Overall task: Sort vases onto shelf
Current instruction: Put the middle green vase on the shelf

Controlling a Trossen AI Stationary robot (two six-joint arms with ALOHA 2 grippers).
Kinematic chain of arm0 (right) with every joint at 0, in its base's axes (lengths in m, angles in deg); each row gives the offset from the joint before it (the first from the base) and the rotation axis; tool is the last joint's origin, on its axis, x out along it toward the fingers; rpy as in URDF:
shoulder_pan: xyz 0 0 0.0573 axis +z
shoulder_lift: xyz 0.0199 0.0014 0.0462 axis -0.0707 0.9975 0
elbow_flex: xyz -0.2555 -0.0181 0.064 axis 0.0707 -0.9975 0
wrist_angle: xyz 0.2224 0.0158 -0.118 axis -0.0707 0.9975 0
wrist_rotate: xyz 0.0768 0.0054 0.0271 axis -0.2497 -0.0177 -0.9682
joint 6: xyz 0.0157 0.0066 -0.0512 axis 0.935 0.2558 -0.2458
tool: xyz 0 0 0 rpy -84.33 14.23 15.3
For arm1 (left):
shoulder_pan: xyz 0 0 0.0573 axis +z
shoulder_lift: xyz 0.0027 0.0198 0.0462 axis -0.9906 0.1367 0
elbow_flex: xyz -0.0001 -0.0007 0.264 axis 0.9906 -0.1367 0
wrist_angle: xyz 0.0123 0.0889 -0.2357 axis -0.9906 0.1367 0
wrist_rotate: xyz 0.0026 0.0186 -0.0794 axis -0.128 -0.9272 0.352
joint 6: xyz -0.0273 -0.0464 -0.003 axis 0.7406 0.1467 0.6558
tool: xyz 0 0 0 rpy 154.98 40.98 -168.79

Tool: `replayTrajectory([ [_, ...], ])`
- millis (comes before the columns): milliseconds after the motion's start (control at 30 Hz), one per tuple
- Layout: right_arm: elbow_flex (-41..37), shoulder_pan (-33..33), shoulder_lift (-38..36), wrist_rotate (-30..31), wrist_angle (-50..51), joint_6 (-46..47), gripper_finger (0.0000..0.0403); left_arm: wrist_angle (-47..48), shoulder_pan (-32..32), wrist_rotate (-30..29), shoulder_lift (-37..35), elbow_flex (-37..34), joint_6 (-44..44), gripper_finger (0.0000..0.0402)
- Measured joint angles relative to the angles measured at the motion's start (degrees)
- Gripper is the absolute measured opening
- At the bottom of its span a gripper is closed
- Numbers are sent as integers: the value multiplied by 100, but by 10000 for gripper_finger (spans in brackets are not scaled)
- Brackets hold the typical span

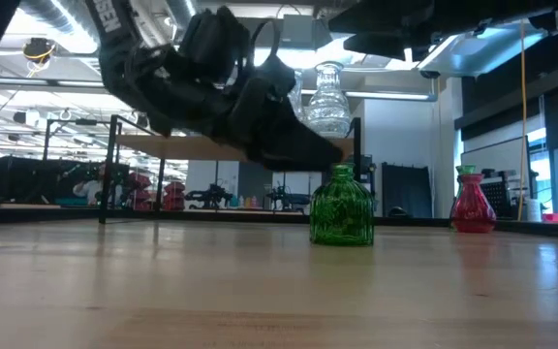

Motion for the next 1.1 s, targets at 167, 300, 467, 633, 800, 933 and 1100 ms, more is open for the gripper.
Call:
replayTrajectory([
  [167, 0, 0, 0, -2, 54, 78, 316, -320, -1, 81, 154, 7, 40, 253],
  [300, 0, 0, 0, -2, 41, 163, 316, -360, -11, 84, 248, 4, 43, 253],
  [467, 0, 0, 0, 48, 11, 124, 316, -593, -125, -63, 461, 66, 59, 253],
  [633, 0, -2, 0, 53, -19, 122, 316, -621, -189, -385, 527, 157, 71, 242],
  [800, 0, -2, 0, 55, -17, 118, 316, -565, -189, -391, 529, 157, 77, 206],
  [933, 0, -2, 0, 57, -17, 97, 316, -447, -164, -389, 529, 157, 66, 168],
  [1100, 0, -2, -2, 60, -17, 96, 316, -460, -156, -408, 525, 160, 19, 123],
])
